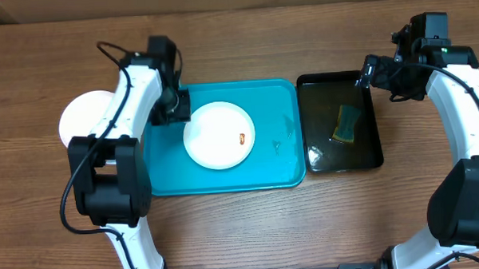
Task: Clean dirty plates on tray and stack at the side
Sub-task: 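Move left gripper to the remaining white plate and grip its rim, then reach right gripper into the black tray toward the sponge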
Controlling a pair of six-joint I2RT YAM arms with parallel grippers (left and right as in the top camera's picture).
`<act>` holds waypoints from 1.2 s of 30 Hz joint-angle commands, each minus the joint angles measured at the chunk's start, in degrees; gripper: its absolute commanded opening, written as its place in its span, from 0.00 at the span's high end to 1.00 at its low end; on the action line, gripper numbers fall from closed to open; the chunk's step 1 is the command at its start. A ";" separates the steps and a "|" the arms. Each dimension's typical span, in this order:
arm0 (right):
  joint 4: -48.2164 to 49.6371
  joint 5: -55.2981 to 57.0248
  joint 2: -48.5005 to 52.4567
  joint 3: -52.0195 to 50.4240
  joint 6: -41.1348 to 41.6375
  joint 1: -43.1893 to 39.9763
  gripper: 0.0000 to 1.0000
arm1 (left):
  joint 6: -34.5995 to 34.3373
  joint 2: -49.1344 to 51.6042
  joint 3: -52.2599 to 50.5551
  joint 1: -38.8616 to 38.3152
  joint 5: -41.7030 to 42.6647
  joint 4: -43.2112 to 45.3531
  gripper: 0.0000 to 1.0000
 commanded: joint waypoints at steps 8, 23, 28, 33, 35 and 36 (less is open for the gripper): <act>-0.11 -3.54 -0.96 0.74 0.42 0.09 0.00 | 0.33 0.24 -6.95 -1.70 6.69 5.22 0.61; -11.02 -7.67 -1.01 -0.07 0.28 5.44 0.26 | -4.70 0.24 -12.74 -1.97 7.65 8.28 0.73; -10.49 9.53 -1.01 -2.54 5.66 12.85 0.21 | -4.63 0.24 -12.74 -1.97 9.99 8.02 0.60; -5.38 17.27 -0.90 -8.17 11.04 15.98 0.19 | -4.61 0.24 -12.74 -1.97 10.16 7.91 0.51; -2.82 17.33 -0.81 -11.26 12.83 15.87 0.19 | -4.20 0.24 -12.74 -1.97 10.16 7.87 0.49; -1.05 17.31 -0.74 -12.87 13.51 15.67 0.19 | -4.20 0.24 -12.74 -1.97 10.16 7.87 0.49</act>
